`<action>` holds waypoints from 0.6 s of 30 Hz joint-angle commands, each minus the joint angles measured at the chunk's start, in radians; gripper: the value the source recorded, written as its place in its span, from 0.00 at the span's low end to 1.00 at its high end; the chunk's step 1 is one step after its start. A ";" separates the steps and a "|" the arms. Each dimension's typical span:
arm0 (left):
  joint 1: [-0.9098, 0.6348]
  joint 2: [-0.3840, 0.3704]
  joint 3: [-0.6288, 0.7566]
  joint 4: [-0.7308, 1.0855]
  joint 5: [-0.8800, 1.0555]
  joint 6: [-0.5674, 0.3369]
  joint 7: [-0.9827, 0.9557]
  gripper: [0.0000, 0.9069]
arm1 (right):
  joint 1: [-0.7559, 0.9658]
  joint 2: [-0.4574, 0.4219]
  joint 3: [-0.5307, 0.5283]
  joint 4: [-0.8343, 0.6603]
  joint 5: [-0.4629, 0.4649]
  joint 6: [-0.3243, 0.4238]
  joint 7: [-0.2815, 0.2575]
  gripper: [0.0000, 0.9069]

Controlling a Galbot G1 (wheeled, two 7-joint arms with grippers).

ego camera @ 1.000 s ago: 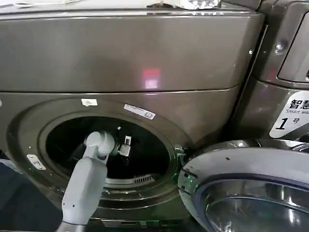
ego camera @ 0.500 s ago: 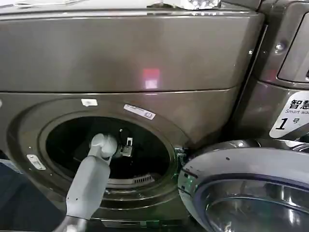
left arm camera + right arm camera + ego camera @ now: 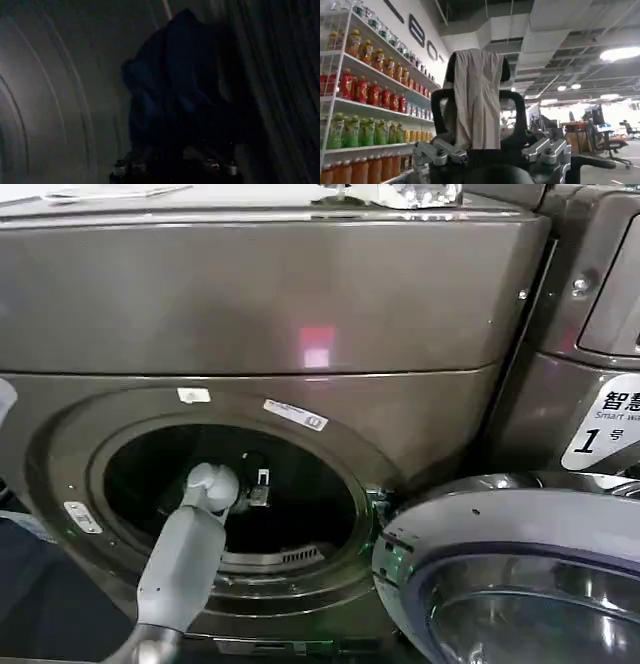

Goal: Grasp the clothes from the dryer.

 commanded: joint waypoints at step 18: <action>0.231 -0.145 -0.075 -0.444 -0.583 0.457 -1.279 0.00 | 0.018 0.011 -0.031 0.035 -0.008 0.042 0.011 1.00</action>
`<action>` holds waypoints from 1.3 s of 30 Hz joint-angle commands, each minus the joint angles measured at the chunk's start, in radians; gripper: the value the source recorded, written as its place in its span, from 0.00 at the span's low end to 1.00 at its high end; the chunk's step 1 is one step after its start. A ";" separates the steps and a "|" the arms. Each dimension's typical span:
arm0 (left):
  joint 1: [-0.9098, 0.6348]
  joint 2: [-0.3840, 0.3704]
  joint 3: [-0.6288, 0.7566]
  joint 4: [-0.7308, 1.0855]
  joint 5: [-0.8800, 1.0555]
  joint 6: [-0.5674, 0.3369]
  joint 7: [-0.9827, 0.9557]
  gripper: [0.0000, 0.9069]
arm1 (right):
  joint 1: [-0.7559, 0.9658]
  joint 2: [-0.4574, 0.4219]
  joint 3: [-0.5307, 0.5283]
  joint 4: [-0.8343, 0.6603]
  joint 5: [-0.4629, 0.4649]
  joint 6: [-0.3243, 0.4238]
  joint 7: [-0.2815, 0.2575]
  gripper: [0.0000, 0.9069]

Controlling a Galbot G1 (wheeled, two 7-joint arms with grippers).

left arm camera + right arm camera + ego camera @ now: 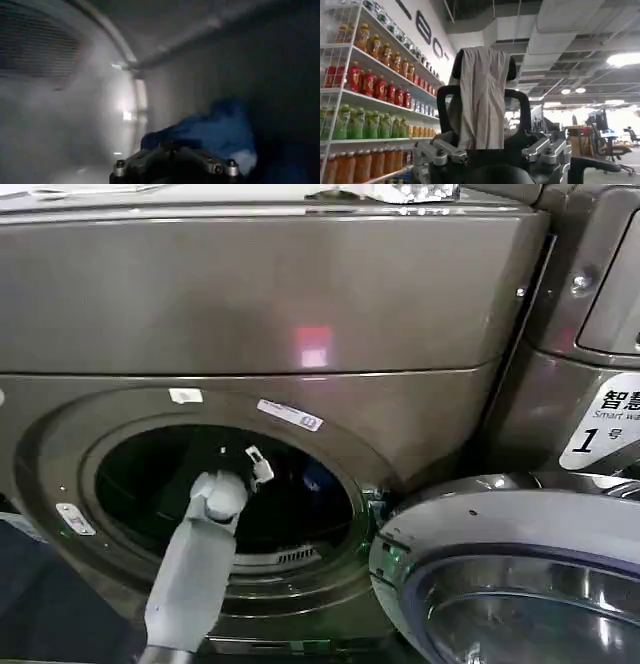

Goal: Grasp the clothes from the dryer.

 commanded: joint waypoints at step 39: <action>0.168 -0.068 -0.015 -0.261 -0.365 0.172 -0.523 0.00 | 0.006 -0.005 0.001 0.003 -0.017 0.012 0.035 1.00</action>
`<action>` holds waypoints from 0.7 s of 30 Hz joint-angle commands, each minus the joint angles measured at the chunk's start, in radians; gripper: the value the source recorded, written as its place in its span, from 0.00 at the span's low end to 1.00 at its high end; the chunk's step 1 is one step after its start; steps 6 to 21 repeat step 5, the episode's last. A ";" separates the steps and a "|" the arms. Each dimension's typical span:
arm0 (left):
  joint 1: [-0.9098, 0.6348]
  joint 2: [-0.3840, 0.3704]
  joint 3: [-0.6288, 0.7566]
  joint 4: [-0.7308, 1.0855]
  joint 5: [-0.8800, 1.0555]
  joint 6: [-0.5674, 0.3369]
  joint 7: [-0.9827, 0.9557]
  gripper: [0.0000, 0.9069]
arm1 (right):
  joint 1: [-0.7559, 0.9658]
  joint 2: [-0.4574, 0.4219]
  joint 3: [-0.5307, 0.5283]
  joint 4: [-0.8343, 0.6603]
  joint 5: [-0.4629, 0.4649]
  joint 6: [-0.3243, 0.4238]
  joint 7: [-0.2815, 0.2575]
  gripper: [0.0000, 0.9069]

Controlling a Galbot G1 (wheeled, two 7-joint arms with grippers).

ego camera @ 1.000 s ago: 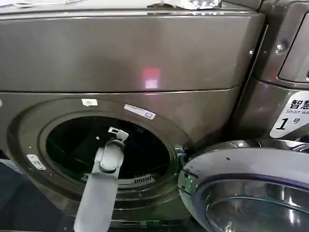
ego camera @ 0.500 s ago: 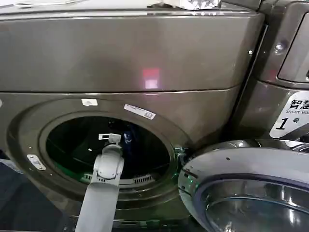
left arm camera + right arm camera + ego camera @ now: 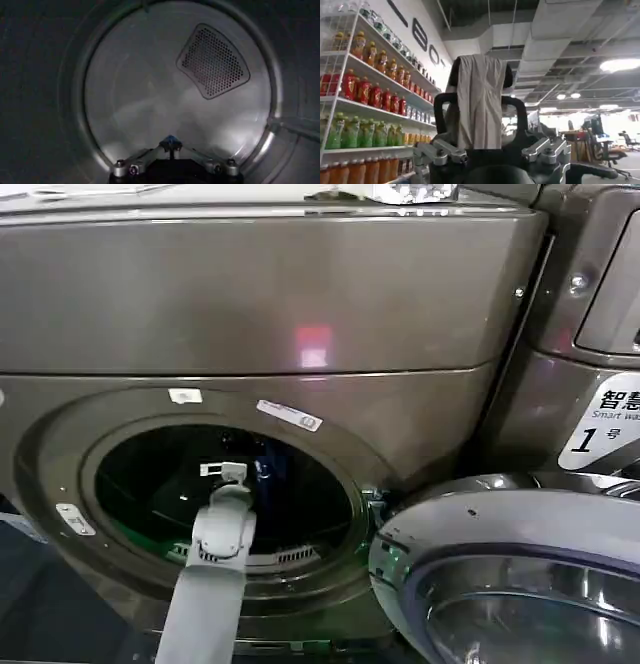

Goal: Grasp the clothes from the dryer.

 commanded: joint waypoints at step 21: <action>0.004 0.001 0.000 -0.008 -0.005 0.002 0.004 0.00 | -0.001 0.001 0.001 -0.003 -0.007 -0.004 0.008 1.00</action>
